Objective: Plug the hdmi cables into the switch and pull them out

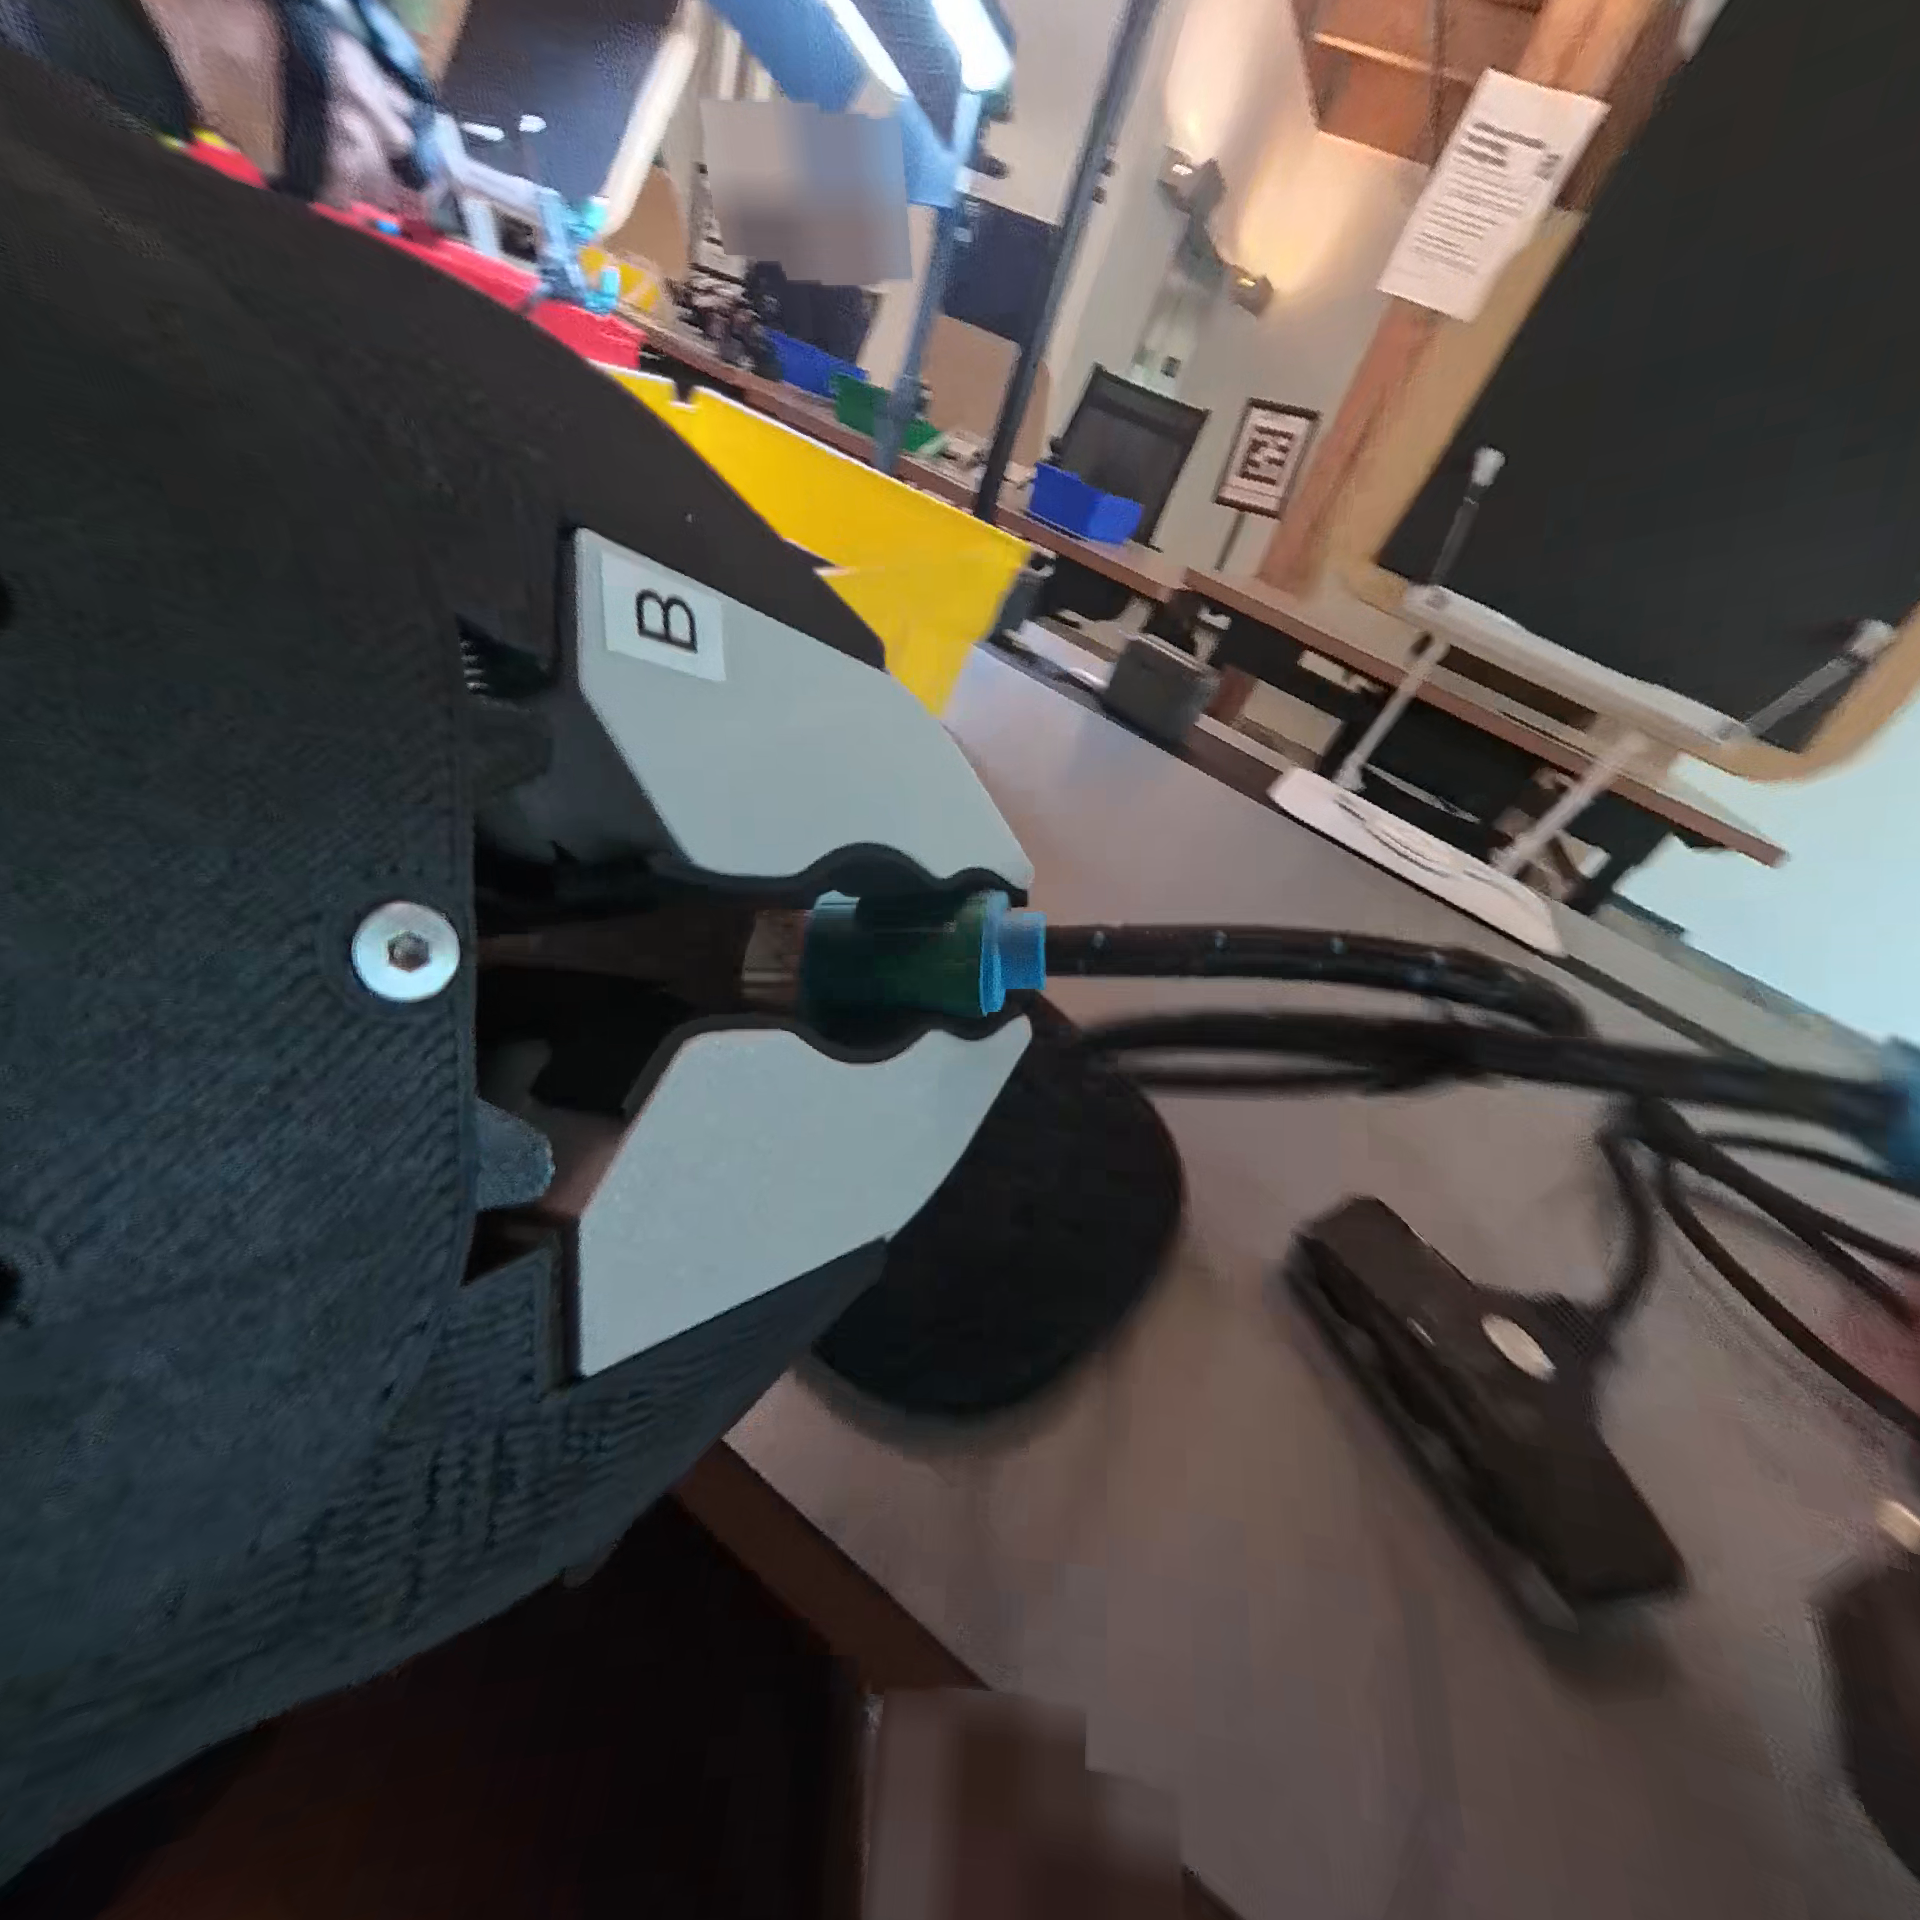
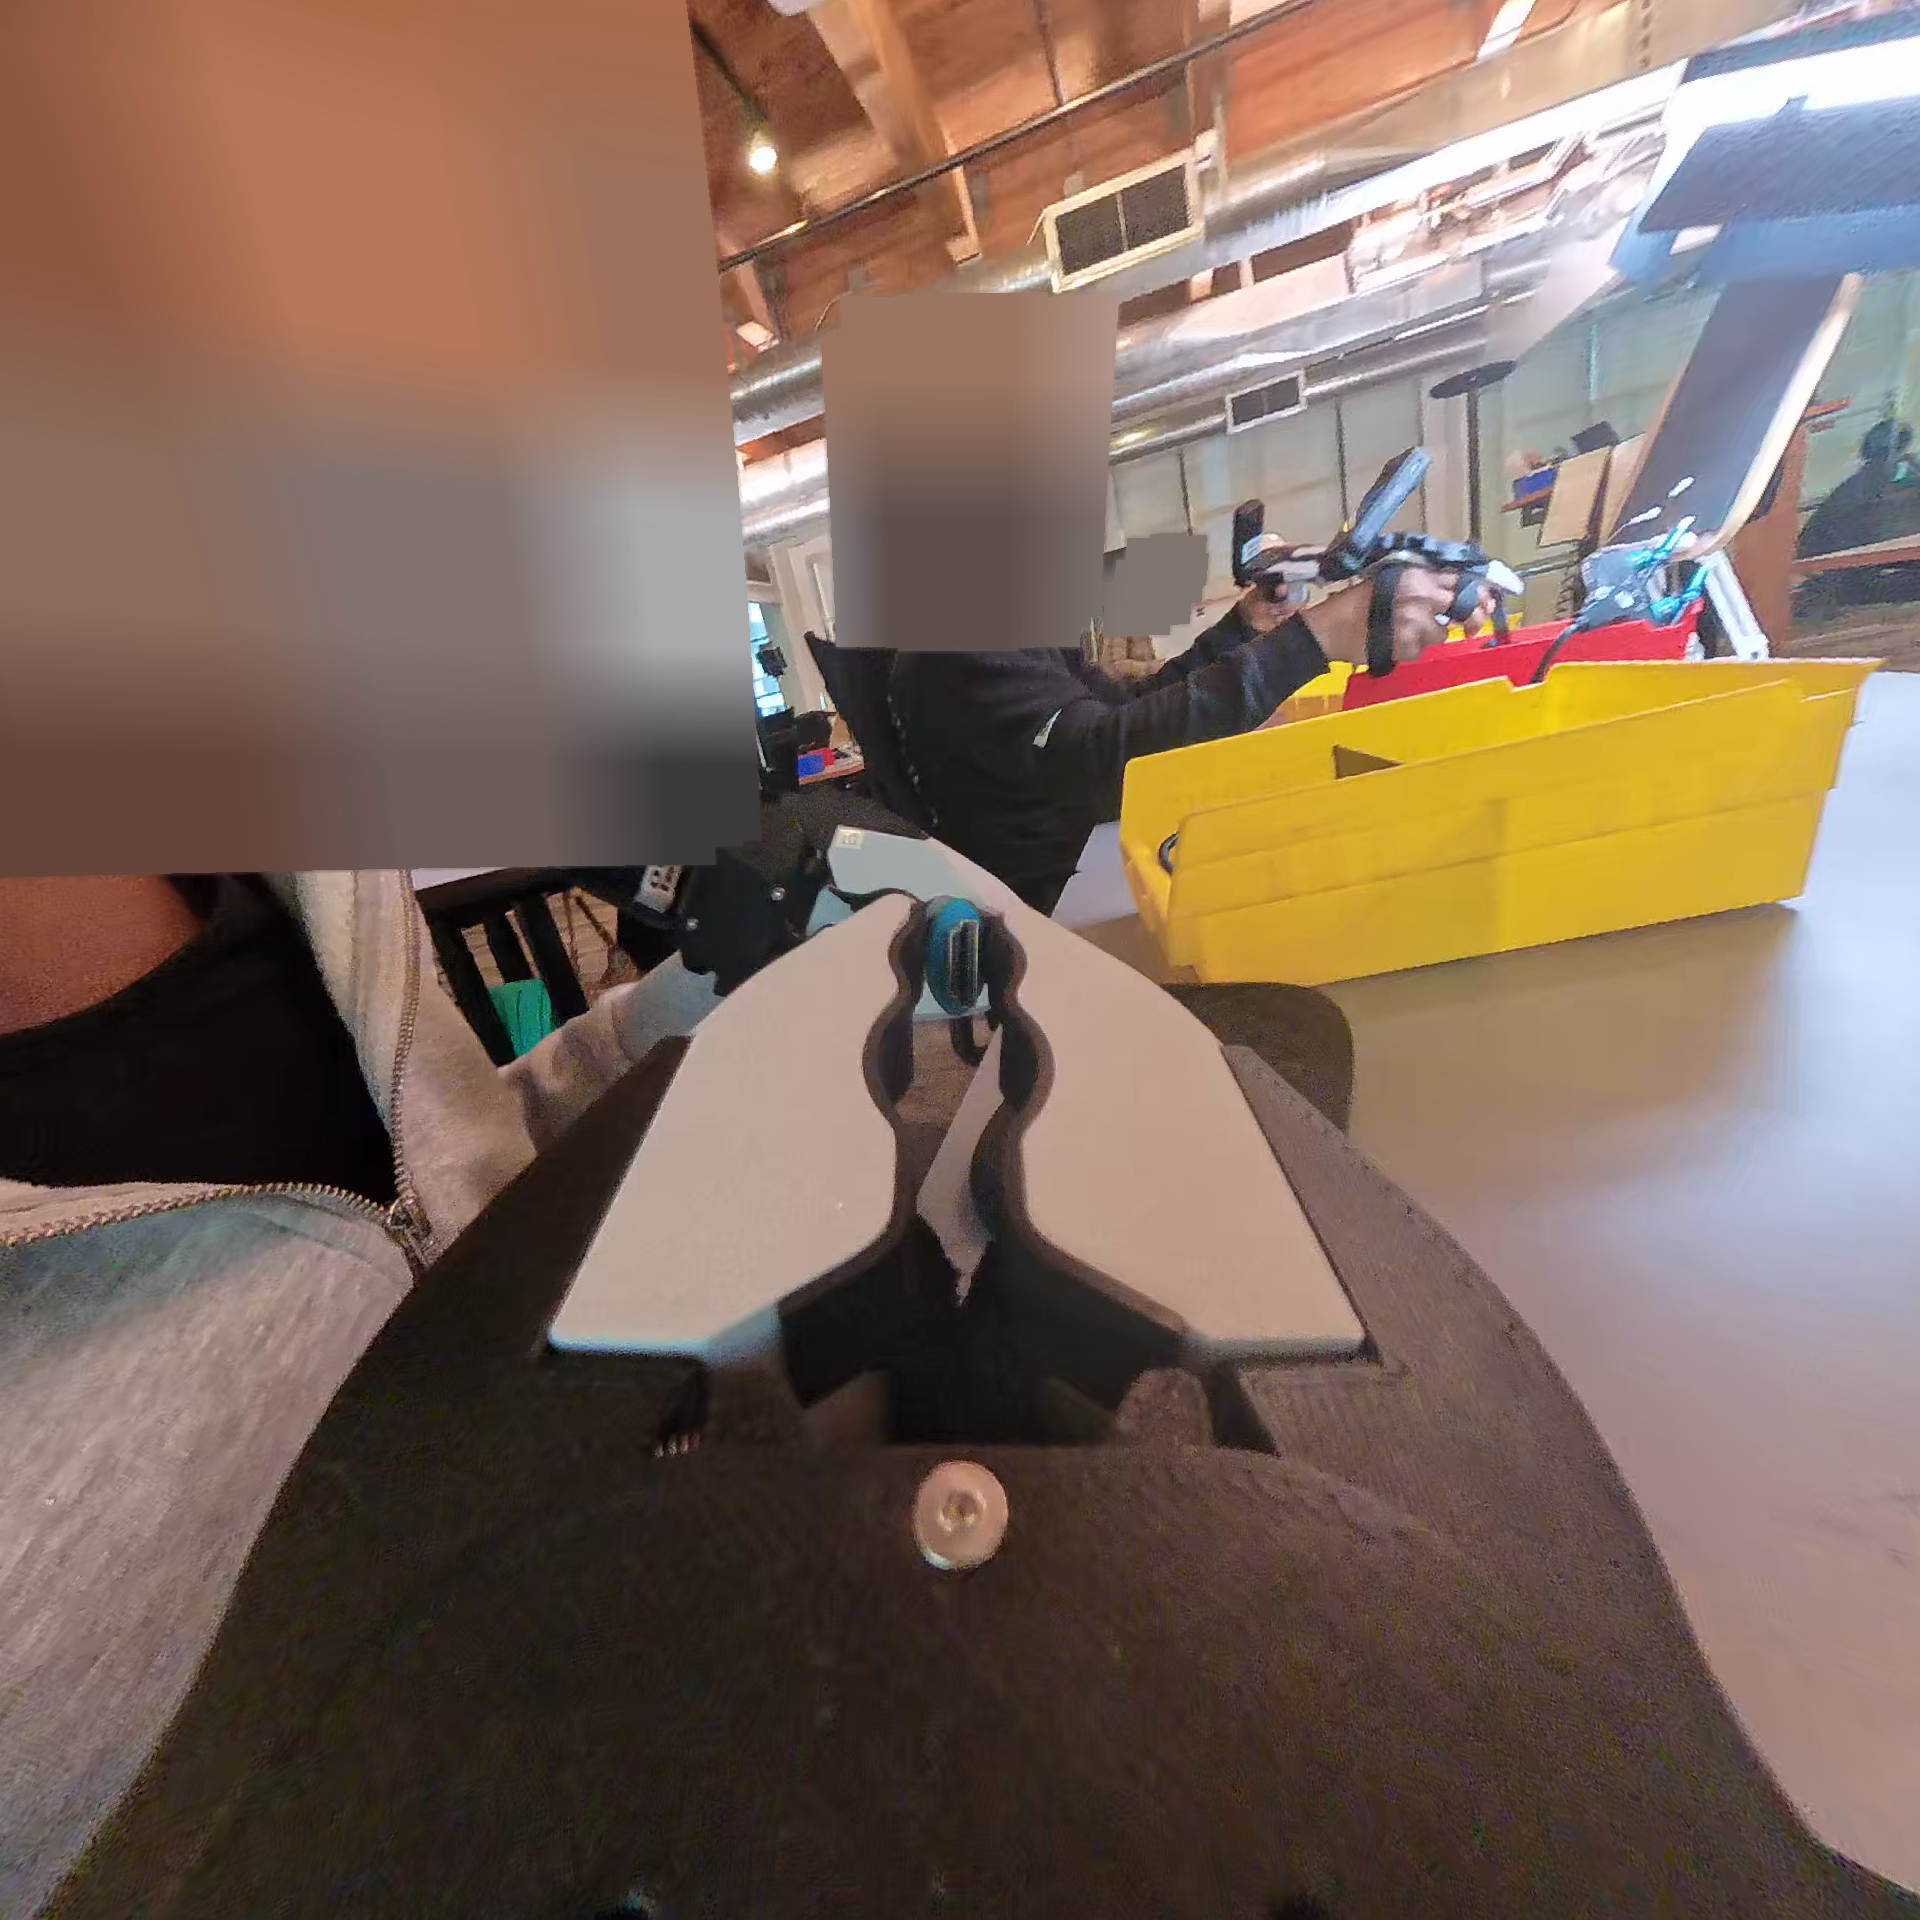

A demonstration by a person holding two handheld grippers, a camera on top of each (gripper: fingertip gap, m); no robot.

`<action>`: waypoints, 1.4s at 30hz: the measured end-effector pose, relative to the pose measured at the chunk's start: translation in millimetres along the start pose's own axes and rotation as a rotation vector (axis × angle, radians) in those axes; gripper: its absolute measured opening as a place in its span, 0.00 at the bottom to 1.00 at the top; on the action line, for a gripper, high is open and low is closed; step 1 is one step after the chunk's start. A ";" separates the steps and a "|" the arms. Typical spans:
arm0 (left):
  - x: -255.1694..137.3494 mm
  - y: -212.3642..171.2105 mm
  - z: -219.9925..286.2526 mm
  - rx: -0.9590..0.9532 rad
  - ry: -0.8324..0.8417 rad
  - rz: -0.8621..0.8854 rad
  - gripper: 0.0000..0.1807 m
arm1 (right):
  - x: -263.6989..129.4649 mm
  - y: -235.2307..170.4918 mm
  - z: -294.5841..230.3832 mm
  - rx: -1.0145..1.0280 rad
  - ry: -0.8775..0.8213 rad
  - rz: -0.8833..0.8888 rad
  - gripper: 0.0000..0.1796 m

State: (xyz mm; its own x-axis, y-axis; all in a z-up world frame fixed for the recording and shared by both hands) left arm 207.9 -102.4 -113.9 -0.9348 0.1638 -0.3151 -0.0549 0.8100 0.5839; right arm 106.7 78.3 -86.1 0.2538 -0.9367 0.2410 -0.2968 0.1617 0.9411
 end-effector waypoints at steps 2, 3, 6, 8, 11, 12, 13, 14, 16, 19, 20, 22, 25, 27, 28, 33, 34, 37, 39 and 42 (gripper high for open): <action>-4.3 -22.2 -10.5 -0.059 0.026 -0.015 0.08 | -3.1 4.4 2.6 0.002 -0.017 0.014 0.06; -6.2 -31.8 -14.8 -0.097 0.039 -0.017 0.07 | -3.9 5.9 3.6 0.006 -0.022 0.019 0.06; -10.6 -54.3 -22.3 -0.171 0.068 -0.036 0.07 | -3.0 4.2 5.3 0.017 -0.030 0.003 0.06; -9.4 -63.9 -21.8 -0.203 0.065 -0.051 0.07 | 0.3 -2.1 5.5 0.002 -0.040 -0.036 0.06; -0.5 -67.4 -12.8 -0.242 0.018 -0.070 0.11 | 6.9 -15.6 -0.4 -0.158 -0.056 -0.136 0.06; 2.3 -68.3 -9.4 -0.252 -0.004 -0.081 0.12 | 9.1 -19.9 -4.5 -0.239 -0.053 -0.167 0.06; 4.3 -69.4 -6.9 -0.266 -0.024 -0.087 0.16 | 10.9 -24.4 -7.2 -0.318 -0.064 -0.200 0.06; 5.1 -70.8 -5.1 -0.282 -0.044 -0.092 0.19 | 12.3 -28.5 -8.6 -0.387 -0.077 -0.232 0.06; 3.1 -73.8 -6.1 -0.320 -0.059 -0.093 0.22 | 14.5 -35.3 -11.5 -0.471 -0.079 -0.279 0.06; -6.4 -76.4 -15.3 -0.391 -0.046 -0.076 0.23 | 15.8 -40.5 -12.3 -0.524 -0.084 -0.314 0.06; -10.7 -76.1 -19.2 -0.416 -0.039 -0.060 0.23 | 16.0 -41.5 -12.2 -0.534 -0.085 -0.322 0.06; -20.2 -70.5 -27.5 -0.472 -0.030 -0.007 0.23 | 16.0 -42.4 -11.3 -0.555 -0.098 -0.329 0.06; -35.6 -36.4 -34.0 -0.581 -0.116 0.217 0.22 | 15.9 -44.5 -8.1 -0.578 -0.125 -0.348 0.06; -43.9 -1.2 -28.8 -0.661 -0.269 0.434 0.22 | 16.3 -45.8 -8.2 -0.590 -0.128 -0.353 0.06; -45.3 15.4 -23.1 -0.710 -0.366 0.525 0.21 | 16.7 -46.2 -8.6 -0.601 -0.127 -0.353 0.06; -19.1 54.5 30.5 -0.989 -0.994 0.575 0.22 | 16.9 -51.1 -10.6 -0.795 -0.152 -0.380 0.06; -6.7 51.7 40.4 -1.060 -1.051 0.509 0.22 | 16.8 -52.5 -10.4 -0.855 -0.165 -0.393 0.06; 26.4 40.7 59.7 -1.312 -1.133 0.395 0.22 | 16.8 -54.6 -10.9 -0.942 -0.182 -0.403 0.06; 41.4 36.1 62.3 -1.491 -1.140 0.426 0.21 | 16.8 -51.8 -12.8 -0.940 -0.179 -0.368 0.06; 39.6 36.7 47.4 -1.639 -1.128 0.641 0.21 | 16.0 -45.1 -20.9 -0.943 -0.145 -0.287 0.06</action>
State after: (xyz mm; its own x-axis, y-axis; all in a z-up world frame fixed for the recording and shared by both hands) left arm 185.5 -39.5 -140.4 -0.4072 0.8590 0.3104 -0.6655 -0.5118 0.5433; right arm 143.3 62.6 -119.9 0.0678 -0.9977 0.0026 0.6269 0.0447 0.7778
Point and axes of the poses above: each gripper's, where its closed fingertips meet, x out along the fingers, y out of its top, z = x × y across the jaws, the point moved 6 cm from there along -x, back along the fingers, and after that the axes turned 4 degrees about -y, right-handed, at the moved point
